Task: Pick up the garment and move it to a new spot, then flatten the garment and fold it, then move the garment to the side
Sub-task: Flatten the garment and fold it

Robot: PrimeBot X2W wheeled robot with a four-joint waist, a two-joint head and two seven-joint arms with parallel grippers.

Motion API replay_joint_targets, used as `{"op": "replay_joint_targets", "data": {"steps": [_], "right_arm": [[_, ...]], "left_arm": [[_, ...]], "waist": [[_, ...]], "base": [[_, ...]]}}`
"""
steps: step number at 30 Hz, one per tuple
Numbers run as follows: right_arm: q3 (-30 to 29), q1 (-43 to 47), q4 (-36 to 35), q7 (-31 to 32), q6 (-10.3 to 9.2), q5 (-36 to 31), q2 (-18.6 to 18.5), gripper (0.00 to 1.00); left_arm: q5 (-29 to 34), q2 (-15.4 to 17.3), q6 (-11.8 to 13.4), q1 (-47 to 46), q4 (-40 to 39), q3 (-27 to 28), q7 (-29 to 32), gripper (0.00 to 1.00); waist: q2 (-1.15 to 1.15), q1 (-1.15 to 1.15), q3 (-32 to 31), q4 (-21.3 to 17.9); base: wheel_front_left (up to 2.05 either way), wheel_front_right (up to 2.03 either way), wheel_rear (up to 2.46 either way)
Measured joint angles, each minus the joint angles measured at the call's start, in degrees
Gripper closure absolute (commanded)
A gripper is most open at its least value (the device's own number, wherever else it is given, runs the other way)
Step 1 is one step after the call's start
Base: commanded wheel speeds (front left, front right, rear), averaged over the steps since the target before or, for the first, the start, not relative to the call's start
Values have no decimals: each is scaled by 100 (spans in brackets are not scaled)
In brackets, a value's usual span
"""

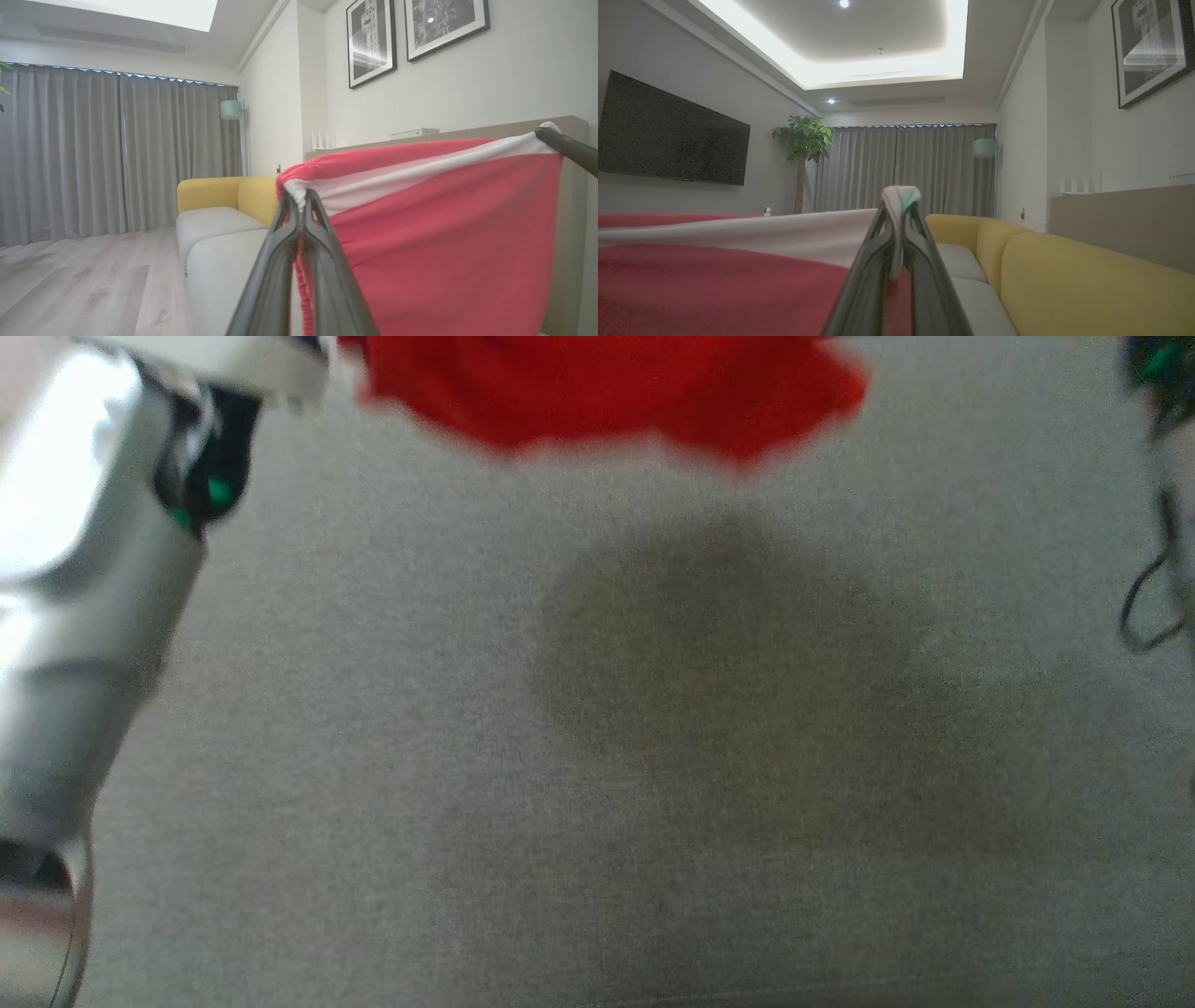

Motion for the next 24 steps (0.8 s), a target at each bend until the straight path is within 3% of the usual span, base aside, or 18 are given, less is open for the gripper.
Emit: {"op": "replay_joint_targets", "data": {"steps": [3, 6, 17, 20, 24], "right_arm": [[-444, -298, -264, -30, 0, -322, 115, 100], [-461, 11, -435, -31, 0, -442, 204, 100], [-412, 3807, -1044, -22, 0, 232, 321, 100], [-433, 4319, -1206, -22, 0, 258, 364, 100], [-467, 5150, -1470, -22, 0, 413, 515, 100]], "left_arm": [[174, -307, -8, -174, -98, 567, -22, 100], [348, -454, -8, 200, -51, 550, -22, 100], [-437, -677, -10, 3721, 1, -26, -13, 100], [-447, -684, -10, 4196, -53, -1, -14, 100], [-422, -793, -11, 4943, -267, 441, -14, 100]], "waist": [[0, -1, 275, -33], [0, 1, 335, -78], [0, -3, 44, -277], [0, -4, -35, -319], [0, -4, -259, -375]], "base": [[0, 0, 0], [0, 0, 0], [0, 0, 0], [0, 0, 0], [0, 0, 0]]}}
